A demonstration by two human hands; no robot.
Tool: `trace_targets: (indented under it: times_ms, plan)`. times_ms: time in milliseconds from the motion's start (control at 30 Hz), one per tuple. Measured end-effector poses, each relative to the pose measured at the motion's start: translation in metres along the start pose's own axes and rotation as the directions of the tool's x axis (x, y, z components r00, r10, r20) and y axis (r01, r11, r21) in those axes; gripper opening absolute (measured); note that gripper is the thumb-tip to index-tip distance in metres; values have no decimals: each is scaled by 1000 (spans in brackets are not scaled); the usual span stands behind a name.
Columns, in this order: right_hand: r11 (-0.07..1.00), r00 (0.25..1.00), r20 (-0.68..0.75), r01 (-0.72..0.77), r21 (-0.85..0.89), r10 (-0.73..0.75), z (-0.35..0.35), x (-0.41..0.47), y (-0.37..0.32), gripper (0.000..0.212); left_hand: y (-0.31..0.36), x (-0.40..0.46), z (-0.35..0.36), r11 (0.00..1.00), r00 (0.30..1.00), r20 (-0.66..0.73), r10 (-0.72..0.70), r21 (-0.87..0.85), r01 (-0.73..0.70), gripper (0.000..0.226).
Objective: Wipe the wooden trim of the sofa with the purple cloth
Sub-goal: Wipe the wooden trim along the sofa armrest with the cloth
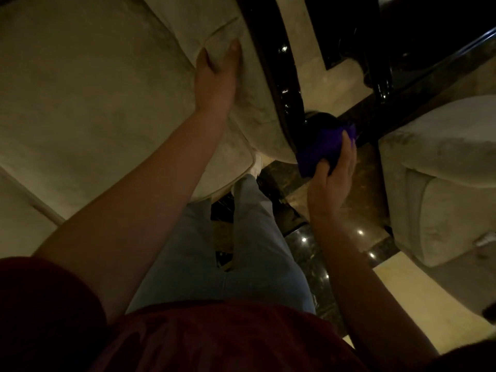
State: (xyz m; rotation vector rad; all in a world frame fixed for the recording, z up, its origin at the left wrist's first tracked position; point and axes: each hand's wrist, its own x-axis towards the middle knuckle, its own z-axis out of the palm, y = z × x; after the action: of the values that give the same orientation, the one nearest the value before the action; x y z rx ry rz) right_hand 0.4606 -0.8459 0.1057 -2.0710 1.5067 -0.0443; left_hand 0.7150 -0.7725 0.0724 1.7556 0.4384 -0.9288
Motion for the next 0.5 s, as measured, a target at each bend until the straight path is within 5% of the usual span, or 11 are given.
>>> trace_targets:
  times_ms: [367, 500]
  plan:
    - [945, 980, -62, 199, 258, -190, 54, 29, -109, 68, 5, 8, -15, 999, 994, 101, -39, 22, 37, 75]
    - [911, 931, -140, 359, 204, -336, 64, 49, -151, 68, 27, 34, -47, 999, 998, 49, -28, 18, 27, 73]
